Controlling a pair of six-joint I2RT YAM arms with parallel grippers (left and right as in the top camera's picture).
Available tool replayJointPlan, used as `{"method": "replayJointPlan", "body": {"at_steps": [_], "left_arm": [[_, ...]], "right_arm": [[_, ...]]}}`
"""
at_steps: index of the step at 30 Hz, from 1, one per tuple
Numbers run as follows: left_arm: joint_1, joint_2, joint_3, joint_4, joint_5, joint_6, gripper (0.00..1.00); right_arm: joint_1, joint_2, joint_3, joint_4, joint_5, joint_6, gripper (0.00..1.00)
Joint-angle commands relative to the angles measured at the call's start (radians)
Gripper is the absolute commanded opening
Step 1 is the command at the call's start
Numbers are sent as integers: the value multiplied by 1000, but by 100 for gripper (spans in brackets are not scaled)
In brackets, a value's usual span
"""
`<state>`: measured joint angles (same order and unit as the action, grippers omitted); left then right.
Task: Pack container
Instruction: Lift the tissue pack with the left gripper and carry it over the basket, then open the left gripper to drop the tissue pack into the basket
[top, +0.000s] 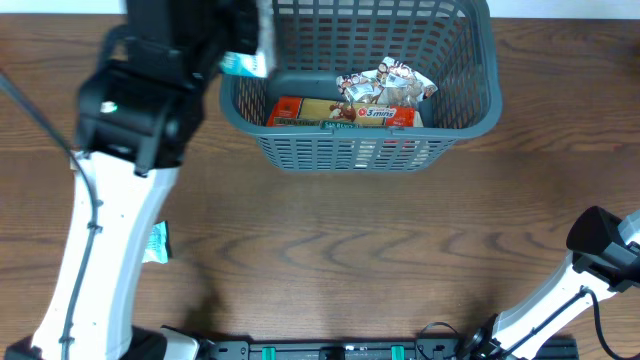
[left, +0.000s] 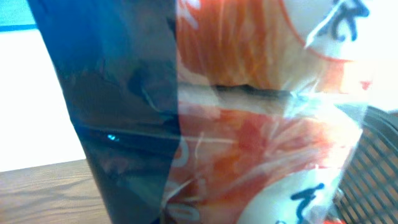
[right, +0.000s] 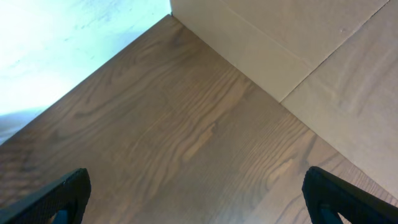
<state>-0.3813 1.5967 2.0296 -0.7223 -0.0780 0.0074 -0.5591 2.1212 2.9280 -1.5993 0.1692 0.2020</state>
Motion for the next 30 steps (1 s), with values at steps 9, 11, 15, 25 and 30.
{"method": "replayJointPlan", "body": {"at_steps": [9, 11, 15, 25, 30], "left_arm": [[-47, 299, 14, 24, 263, 53, 6], [-47, 330, 14, 16, 320, 65, 6], [-47, 371, 14, -29, 433, 117, 6], [-47, 378, -1, -158, 488, 226, 6], [-47, 386, -47, -169, 490, 233, 6]], "right_arm": [[-10, 0, 1, -2, 3, 11, 99], [-10, 0, 1, -2, 3, 11, 99], [-10, 0, 1, -3, 3, 11, 99], [-10, 0, 1, -3, 3, 11, 99], [-10, 0, 1, -3, 3, 11, 99]]}}
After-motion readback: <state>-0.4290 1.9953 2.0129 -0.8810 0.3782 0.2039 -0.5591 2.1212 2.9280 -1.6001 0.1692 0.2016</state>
